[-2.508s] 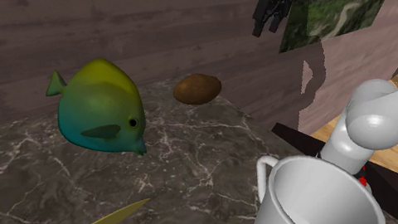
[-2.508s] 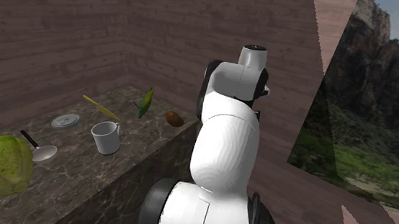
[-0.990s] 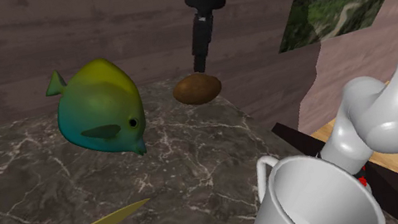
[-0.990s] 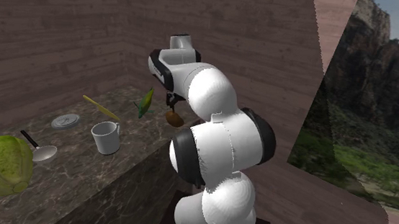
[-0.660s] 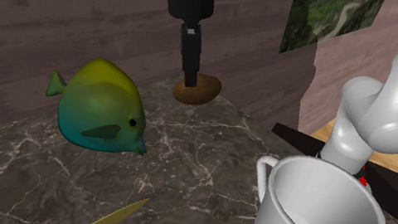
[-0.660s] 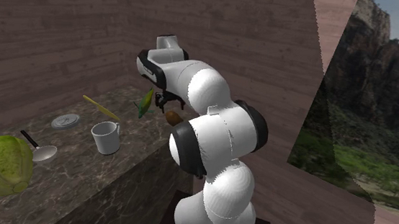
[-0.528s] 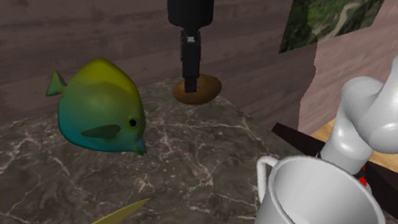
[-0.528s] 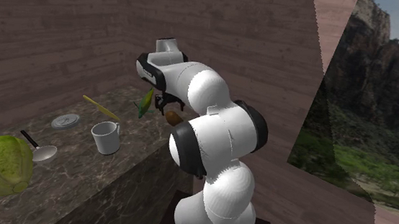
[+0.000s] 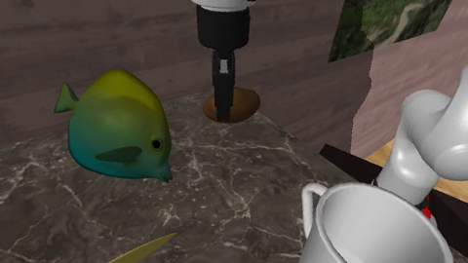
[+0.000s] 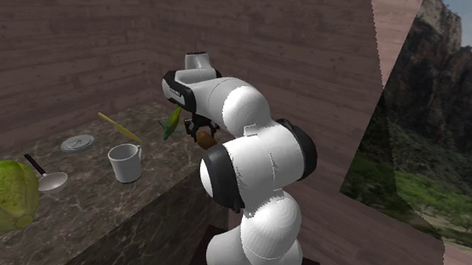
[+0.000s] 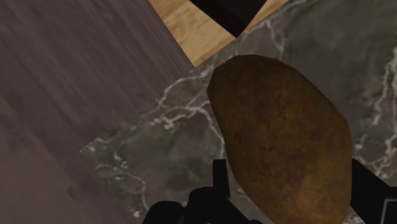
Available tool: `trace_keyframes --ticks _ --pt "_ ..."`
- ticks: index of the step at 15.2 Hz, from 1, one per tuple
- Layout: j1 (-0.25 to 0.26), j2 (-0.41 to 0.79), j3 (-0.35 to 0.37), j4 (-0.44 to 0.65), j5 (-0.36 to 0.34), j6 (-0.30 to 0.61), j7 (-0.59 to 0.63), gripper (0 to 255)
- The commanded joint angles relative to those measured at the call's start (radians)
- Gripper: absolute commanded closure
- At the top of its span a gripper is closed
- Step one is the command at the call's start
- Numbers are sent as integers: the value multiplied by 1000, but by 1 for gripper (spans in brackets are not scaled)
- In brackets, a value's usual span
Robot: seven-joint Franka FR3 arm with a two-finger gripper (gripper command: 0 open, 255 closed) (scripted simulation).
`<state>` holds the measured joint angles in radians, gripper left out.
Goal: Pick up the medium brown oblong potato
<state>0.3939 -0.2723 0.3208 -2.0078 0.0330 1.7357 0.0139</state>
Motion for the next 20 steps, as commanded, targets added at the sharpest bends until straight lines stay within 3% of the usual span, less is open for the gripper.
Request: trace_keyframes --ticks 1,7,20 --pt "0 1 0 -2 0 0 0 255" --pt "0 0 0 -3 0 1 0 255" --pt "-5 26 -3 198 -9 -175 0 255"
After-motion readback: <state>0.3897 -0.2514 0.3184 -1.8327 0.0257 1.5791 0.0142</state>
